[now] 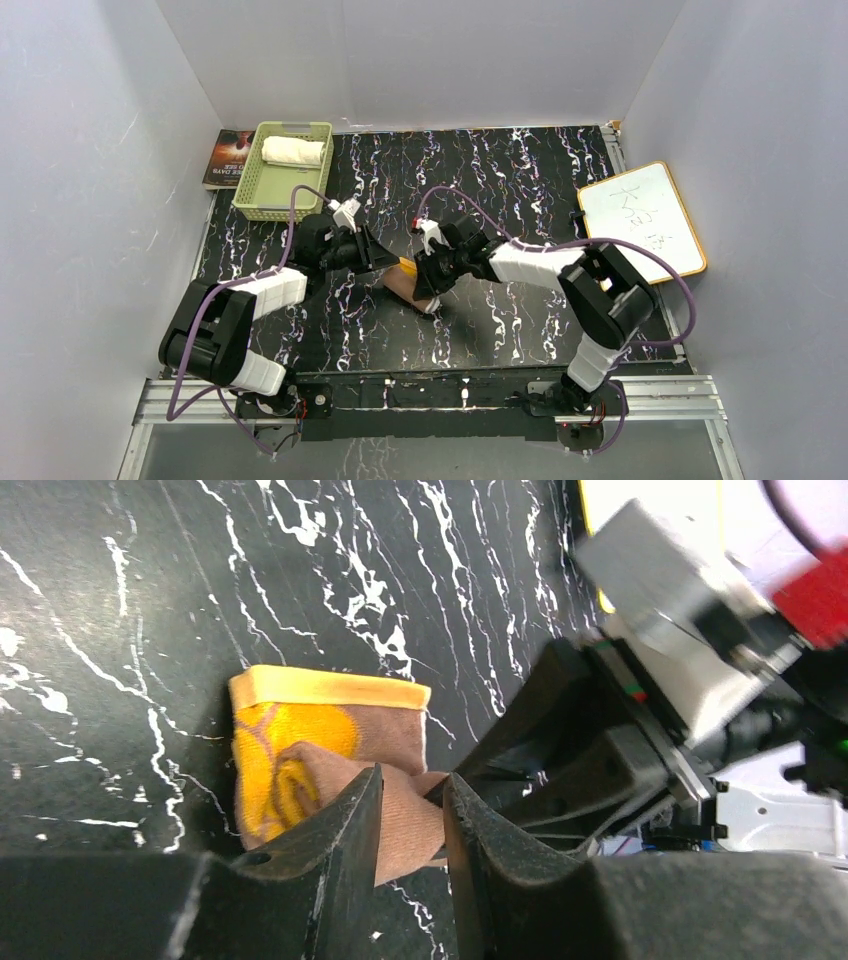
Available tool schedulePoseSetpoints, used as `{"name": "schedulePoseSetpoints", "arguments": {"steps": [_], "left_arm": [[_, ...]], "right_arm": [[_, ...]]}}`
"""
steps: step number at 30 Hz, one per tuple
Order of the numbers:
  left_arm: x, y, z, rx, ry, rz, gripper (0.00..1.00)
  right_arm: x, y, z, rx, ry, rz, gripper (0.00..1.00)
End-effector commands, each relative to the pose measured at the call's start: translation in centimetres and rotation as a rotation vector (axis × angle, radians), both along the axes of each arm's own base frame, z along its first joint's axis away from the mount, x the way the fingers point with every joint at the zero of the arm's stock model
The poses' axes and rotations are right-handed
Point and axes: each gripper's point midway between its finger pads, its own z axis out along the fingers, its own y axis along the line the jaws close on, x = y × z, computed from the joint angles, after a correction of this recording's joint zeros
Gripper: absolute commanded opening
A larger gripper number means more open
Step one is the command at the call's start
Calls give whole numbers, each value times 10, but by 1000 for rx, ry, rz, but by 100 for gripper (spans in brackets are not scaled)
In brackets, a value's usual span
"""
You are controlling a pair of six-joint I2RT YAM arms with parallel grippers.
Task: Roll the towels
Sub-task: Roll the towel at the center of the board.
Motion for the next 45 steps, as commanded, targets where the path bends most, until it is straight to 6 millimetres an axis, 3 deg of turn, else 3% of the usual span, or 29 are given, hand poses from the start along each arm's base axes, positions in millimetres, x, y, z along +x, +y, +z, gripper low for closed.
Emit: {"name": "schedulePoseSetpoints", "arguments": {"steps": [1,7,10,14,23,26,31,37,42,45], "left_arm": [[-10,-14,25,-79,-30,-54,28],[-7,-24,35,-134,-40,-73,29],[-7,-27,29,-150,-23,-77,29],[-7,-28,13,-148,1,-71,29],[-2,-26,-36,-107,39,-51,29],[3,-24,-49,-60,27,-48,29],[10,-25,-58,-21,24,-61,29],[12,-23,-72,18,43,-60,29],[11,-23,-78,18,59,-63,28],[12,-23,-79,19,62,-66,28]], "right_arm": [[-9,16,9,178,265,66,14],[7,17,-10,240,455,23,14],[16,21,-12,284,519,-5,15],[28,22,-19,325,609,-78,17],[42,20,-30,297,618,-146,19],[45,19,-28,291,595,-149,25],[63,10,-17,216,385,-155,36],[87,-18,13,35,7,-226,44],[67,-9,63,-42,-345,-175,47],[44,6,73,-75,-462,-103,48]]}}
